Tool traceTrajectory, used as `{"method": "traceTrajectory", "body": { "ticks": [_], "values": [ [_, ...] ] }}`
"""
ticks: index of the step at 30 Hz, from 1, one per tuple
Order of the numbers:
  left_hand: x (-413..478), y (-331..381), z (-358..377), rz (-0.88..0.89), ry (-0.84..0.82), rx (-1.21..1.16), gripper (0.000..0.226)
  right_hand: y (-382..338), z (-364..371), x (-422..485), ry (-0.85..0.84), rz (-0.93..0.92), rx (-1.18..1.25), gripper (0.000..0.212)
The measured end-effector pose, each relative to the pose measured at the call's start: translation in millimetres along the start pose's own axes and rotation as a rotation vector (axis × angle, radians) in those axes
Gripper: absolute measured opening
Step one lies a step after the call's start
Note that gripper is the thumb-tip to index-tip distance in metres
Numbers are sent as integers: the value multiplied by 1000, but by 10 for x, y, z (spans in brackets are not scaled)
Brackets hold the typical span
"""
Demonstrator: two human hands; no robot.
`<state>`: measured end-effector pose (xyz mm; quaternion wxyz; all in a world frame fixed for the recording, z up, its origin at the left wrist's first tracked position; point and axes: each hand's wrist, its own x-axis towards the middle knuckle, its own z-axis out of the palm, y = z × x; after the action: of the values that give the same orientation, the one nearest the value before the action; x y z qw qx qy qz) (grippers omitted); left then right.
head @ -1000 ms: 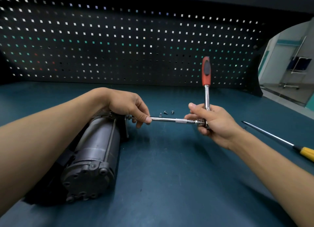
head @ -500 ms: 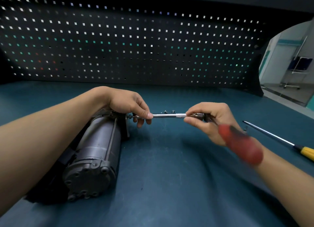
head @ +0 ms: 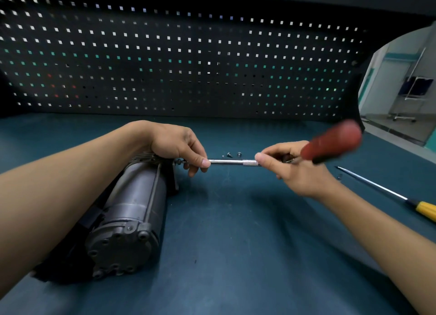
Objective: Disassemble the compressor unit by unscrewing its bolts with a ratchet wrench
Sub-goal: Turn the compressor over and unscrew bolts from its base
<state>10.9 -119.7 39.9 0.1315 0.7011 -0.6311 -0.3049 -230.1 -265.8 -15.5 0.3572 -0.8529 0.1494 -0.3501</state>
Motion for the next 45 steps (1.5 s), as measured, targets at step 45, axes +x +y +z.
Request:
{"method": "traceTrajectory", "body": {
  "ticks": [45],
  "values": [
    [23, -39, -15, -39, -8, 69, 18, 85, -8, 24, -2, -182, 32, 5]
  ]
}}
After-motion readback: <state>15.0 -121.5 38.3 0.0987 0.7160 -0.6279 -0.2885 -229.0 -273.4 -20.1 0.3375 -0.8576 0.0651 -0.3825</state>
